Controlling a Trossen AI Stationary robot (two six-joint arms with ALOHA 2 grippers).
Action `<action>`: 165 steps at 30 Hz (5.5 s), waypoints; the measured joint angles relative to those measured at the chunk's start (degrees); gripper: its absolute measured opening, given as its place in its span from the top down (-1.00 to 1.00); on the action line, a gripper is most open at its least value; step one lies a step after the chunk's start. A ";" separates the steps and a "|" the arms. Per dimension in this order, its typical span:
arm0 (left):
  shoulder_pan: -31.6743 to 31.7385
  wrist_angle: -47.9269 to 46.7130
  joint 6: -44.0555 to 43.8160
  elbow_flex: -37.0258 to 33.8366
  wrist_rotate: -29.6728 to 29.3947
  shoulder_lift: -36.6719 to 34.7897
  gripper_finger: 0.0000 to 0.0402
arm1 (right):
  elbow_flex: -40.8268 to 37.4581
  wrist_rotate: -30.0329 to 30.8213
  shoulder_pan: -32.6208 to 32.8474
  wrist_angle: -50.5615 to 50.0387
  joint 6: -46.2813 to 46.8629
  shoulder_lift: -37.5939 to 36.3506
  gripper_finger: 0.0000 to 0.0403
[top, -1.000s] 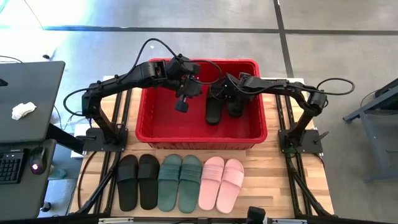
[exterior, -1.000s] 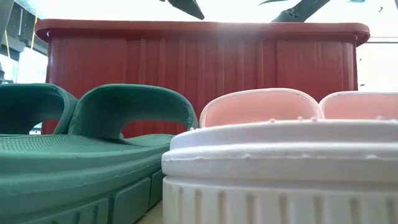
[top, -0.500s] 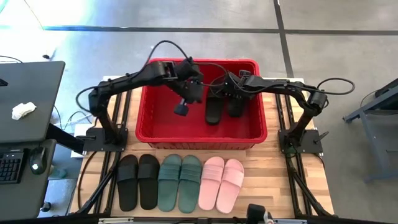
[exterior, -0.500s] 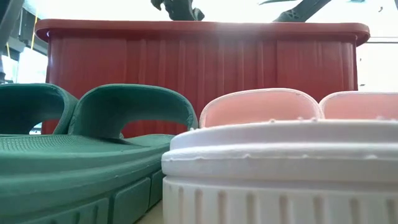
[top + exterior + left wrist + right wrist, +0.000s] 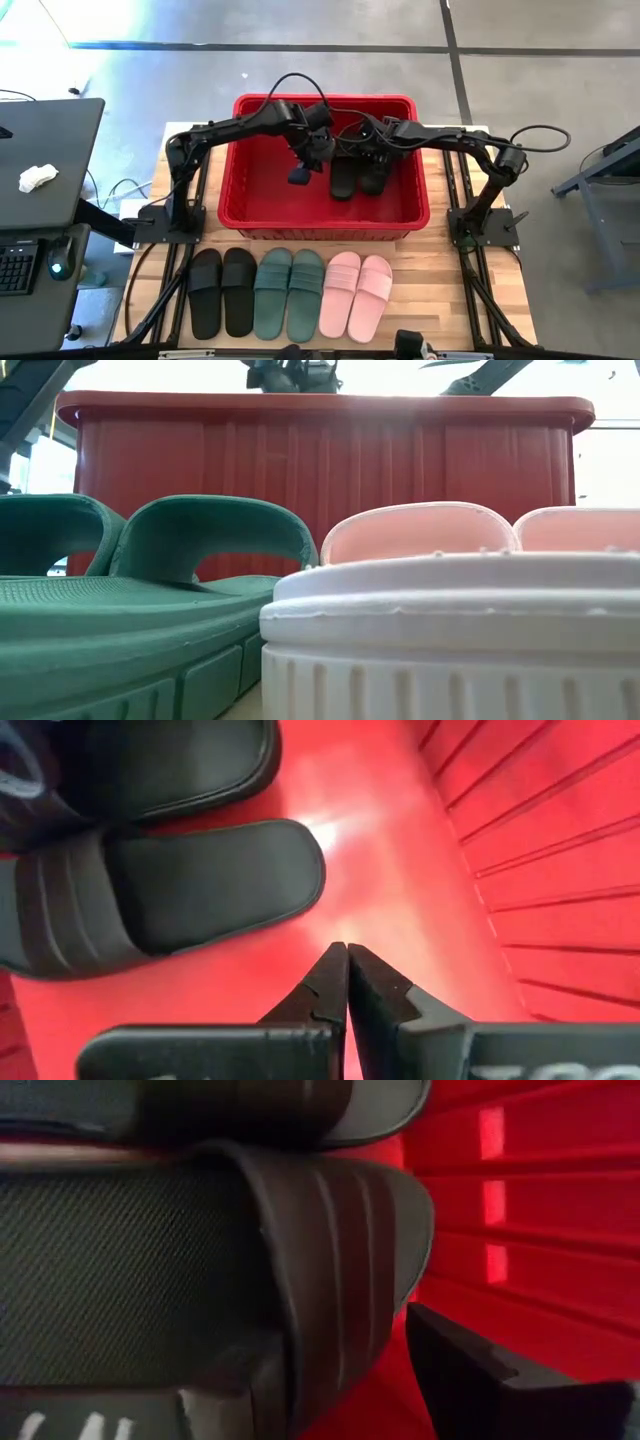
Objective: Pick and place slides into bin
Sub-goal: Put the black slide into the red bin, then put the pink slide into the red bin
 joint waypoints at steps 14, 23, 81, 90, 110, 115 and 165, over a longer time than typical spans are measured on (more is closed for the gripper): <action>-0.04 1.75 1.13 0.02 0.13 0.02 1.00 | 0.00 0.94 -0.85 -2.80 -0.44 0.00 0.13; -0.07 1.55 2.52 0.02 0.17 0.02 1.00 | 0.92 -9.45 -3.14 -5.71 1.33 -0.42 0.13; -18.35 13.87 -1.61 0.07 7.60 -16.76 1.00 | 11.32 -58.79 13.33 -15.43 52.94 -34.85 0.20; -25.78 7.55 -1.76 0.07 3.47 -16.74 1.00 | 11.32 -45.71 29.17 -15.41 76.33 -35.68 0.20; -48.17 15.90 -10.68 0.07 -11.50 -17.11 1.00 | 11.28 -10.89 68.02 -14.98 88.72 -31.20 0.20; -54.81 16.66 -10.75 0.07 -30.82 -15.57 1.00 | 11.28 -6.49 74.41 -15.01 89.73 -25.68 0.20; -54.15 21.88 -20.08 0.02 -48.00 13.97 0.14 | 11.26 -2.39 81.36 -21.10 92.63 -1.44 0.20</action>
